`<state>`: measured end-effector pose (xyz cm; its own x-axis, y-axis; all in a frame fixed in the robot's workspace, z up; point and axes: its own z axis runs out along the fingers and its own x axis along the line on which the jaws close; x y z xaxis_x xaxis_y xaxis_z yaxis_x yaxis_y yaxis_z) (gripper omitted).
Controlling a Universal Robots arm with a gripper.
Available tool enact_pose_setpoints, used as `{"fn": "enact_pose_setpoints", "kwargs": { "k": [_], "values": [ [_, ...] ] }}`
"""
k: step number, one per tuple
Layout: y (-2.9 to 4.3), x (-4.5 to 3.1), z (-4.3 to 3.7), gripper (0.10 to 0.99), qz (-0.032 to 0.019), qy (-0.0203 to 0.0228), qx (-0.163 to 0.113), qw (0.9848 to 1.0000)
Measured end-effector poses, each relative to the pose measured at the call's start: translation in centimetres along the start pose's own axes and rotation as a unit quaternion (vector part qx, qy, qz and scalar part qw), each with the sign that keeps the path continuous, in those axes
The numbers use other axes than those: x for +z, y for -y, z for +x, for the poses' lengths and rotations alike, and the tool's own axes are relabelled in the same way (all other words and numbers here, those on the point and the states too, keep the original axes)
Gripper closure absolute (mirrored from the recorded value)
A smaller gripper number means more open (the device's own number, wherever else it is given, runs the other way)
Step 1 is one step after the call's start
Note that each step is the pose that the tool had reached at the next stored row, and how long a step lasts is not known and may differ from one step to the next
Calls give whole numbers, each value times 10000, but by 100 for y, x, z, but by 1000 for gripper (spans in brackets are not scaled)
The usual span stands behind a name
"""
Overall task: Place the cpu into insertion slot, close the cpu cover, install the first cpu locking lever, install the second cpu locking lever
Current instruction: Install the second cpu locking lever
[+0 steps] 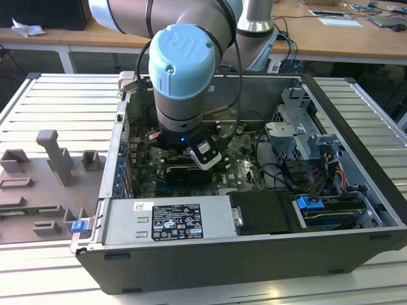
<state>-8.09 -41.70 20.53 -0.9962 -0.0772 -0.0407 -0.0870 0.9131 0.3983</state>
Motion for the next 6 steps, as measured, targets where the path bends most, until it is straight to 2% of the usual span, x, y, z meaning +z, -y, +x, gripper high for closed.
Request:
{"fn": "enact_pose_setpoints", "kwargs": {
  "k": [6],
  "values": [
    [-71,-90,-7,980,1,0,-1,10000]
  ]
}}
